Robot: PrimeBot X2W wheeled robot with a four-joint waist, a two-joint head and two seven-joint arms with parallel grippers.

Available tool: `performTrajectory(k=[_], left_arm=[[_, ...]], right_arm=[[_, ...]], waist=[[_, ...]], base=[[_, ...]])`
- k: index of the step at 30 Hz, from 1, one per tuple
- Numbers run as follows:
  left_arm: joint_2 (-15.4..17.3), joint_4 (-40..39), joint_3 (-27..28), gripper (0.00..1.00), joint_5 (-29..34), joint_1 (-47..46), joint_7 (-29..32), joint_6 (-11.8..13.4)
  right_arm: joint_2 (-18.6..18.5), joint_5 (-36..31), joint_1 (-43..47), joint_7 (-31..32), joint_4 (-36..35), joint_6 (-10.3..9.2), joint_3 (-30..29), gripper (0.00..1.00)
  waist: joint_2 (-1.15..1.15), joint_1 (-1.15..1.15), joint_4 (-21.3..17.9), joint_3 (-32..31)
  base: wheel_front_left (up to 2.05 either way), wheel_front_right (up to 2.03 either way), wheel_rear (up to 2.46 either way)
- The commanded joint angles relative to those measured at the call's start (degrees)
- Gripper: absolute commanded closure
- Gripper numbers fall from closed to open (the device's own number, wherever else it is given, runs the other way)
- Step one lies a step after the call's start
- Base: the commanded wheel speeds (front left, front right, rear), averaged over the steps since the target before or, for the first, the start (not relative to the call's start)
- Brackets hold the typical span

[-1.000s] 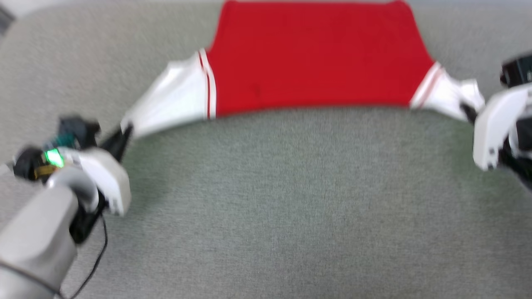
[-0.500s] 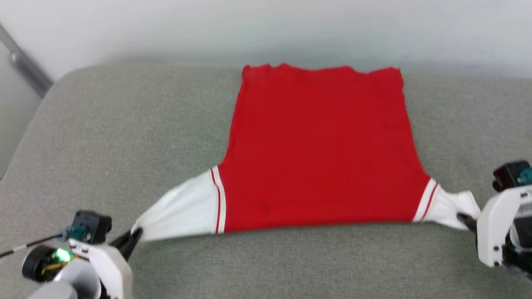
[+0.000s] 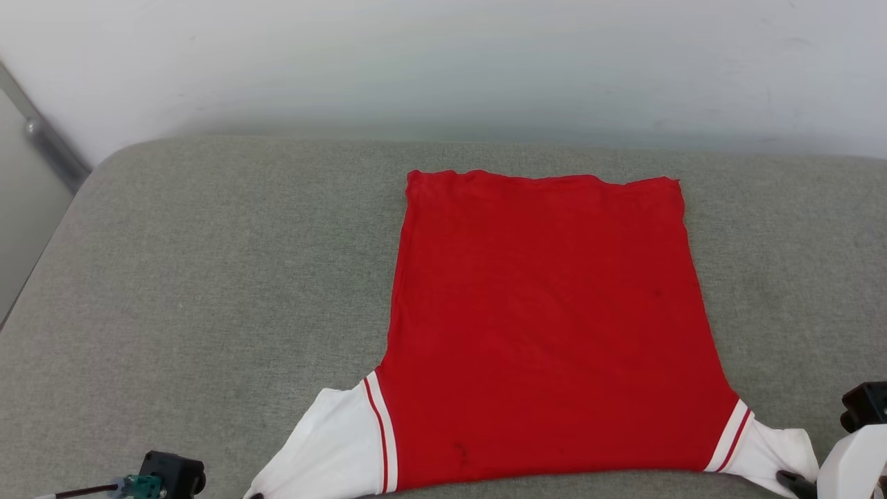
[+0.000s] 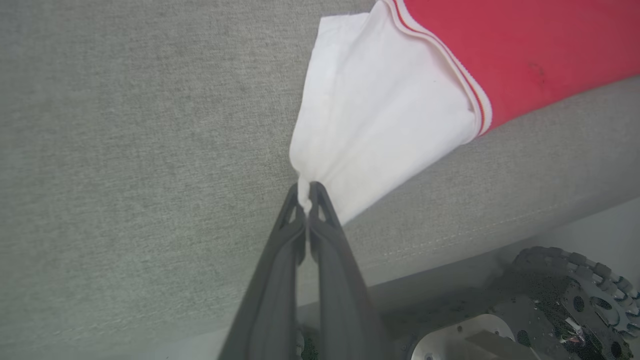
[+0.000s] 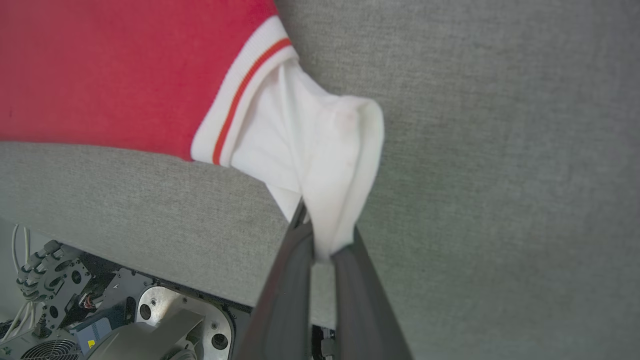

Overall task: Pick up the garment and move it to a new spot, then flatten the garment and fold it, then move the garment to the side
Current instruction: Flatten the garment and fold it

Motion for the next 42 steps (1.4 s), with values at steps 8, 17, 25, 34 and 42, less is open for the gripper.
performTrajectory(k=[8, 17, 25, 34, 42], left_arm=[[0.0, -3.3, -0.5, 1.00, -0.8, 0.2, 1.1, -0.6], [0.8, -11.0, -0.9, 1.00, 0.0, -0.7, 2.5, -0.2], [1.3, -20.4, -0.8, 1.00, 2.6, -3.6, 3.5, 0.4], [-1.3, -23.3, -1.9, 1.00, 6.3, -8.9, 4.0, -2.2], [-4.4, -23.7, -4.0, 1.00, 9.1, -12.1, 4.1, -3.8]], right_arm=[[0.7, -0.7, 0.8, 2.0, -5.7, -0.05, -2.1, 0.00], [-1.0, 0.2, -6.8, 6.2, -13.1, -0.04, -5.9, 0.00], [0.4, -3.2, -24.5, 16.1, -12.5, -0.04, -11.2, 0.00], [-0.3, -14.1, -46.6, 28.3, -3.5, -0.04, -14.6, 0.00], [0.9, -24.0, -56.6, 33.9, 3.6, -0.04, -20.7, 0.00]], waist=[[0.00, 0.01, 0.1, 1.0], [0.00, 0.01, 2.8, 6.3], [0.00, 0.01, 8.6, 17.0], [0.00, 0.01, 16.1, 27.4], [0.00, 0.01, 20.7, 31.4]], base=[[0.00, 0.00, 0.00], [0.00, 0.00, 0.00], [0.00, 0.00, 0.00], [0.00, 0.00, 0.00], [0.00, 0.00, 0.00]])
